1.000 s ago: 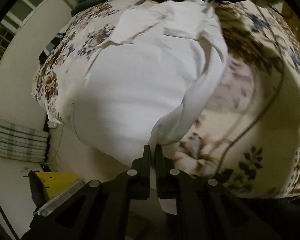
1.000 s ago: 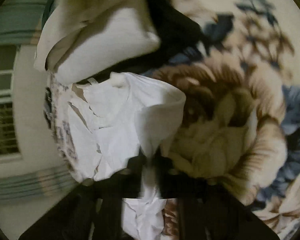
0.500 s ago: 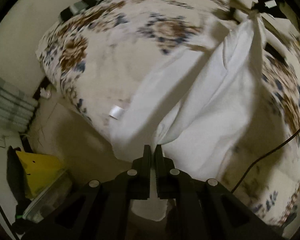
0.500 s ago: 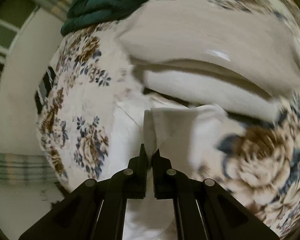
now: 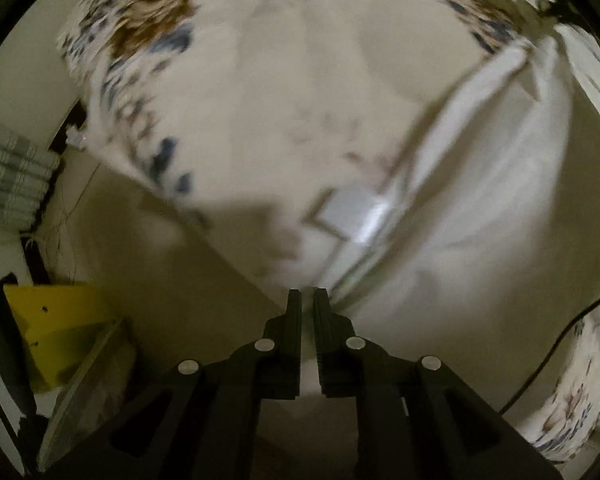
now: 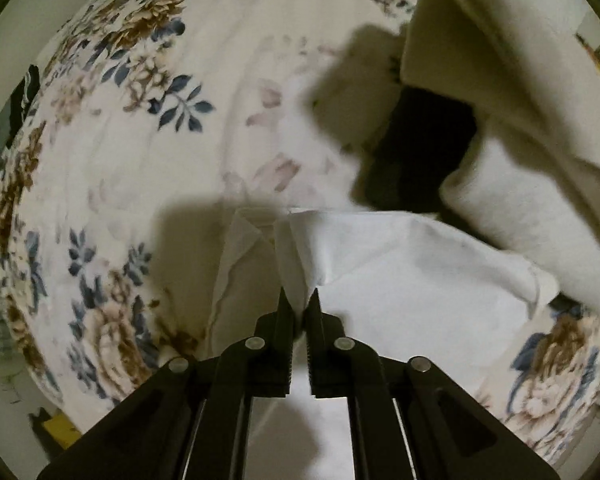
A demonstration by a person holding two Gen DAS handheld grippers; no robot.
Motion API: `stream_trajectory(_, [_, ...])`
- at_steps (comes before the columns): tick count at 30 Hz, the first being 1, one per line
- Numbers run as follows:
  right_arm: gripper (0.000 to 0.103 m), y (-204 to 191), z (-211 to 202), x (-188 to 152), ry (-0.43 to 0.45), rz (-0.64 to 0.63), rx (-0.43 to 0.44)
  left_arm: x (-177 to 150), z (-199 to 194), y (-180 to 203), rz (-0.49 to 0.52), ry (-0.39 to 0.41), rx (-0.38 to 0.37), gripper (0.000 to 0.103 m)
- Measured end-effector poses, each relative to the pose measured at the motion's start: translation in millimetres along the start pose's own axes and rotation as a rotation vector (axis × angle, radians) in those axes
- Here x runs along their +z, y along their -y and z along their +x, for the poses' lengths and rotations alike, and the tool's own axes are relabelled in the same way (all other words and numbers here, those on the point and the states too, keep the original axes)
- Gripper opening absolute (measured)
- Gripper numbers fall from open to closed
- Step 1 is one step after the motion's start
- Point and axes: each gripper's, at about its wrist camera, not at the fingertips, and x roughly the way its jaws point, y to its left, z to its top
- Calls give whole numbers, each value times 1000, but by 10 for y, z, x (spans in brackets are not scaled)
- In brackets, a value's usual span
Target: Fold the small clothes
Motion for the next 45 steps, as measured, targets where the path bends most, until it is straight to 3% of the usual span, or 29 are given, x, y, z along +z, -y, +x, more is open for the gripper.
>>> stream_trajectory(2, [27, 38, -24, -4, -14, 13, 41, -15, -18, -142, -47, -16, -12, 11])
stream_trajectory(3, [45, 64, -49, -19, -21, 24, 65, -33, -48, -227, -80, -15, -39, 15])
stream_trajectory(4, [56, 89, -89, -49, -21, 36, 99, -43, -81, -288, -105, -7, -59, 18])
stream_trajectory(7, [66, 155, -245, -175, -18, 52, 182, -89, -207, -402, -153, 31, -134, 27])
stream_trajectory(10, [68, 198, -360, -386, -21, 44, 223, -102, -275, -356, -142, 53, -202, 52])
stream_trajectory(13, [68, 247, -415, -668, -37, 31, 246, -59, -259, -142, -65, 60, -196, 54])
stream_trajectory(14, [68, 278, -425, -789, -45, 28, 250, -36, -250, -75, -40, 69, -185, 52])
stream_trajectory(17, [68, 411, -447, -1164, -54, 22, 251, 50, -218, 60, 8, 86, -156, 1])
stream_trajectory(20, [68, 631, -468, -1590, -66, 22, 234, 114, -208, 5, -6, 94, -123, 1])
stream_trajectory(22, [68, 781, -461, -1828, -82, 34, 236, 144, -238, -119, -42, 82, -145, 1])
stream_trajectory(28, [68, 1230, -252, -2787, -202, 193, 348, 128, -508, -274, -32, 17, -179, 8])
stream_trajectory(31, [68, 1313, -139, -3350, -267, 267, 417, 69, -600, -309, -15, -8, -229, 33])
stream_trajectory(33, [68, 1298, -71, -3694, -307, 295, 451, 54, -590, -385, 3, -22, -266, 58])
stream_trajectory(41, [68, 1013, 260, -4714, -413, 432, 493, -45, -130, -514, 133, -186, -445, 59])
stream_trajectory(45, [68, 781, 344, -4990, -403, 506, 477, 116, 66, -474, 227, -227, -456, 59])
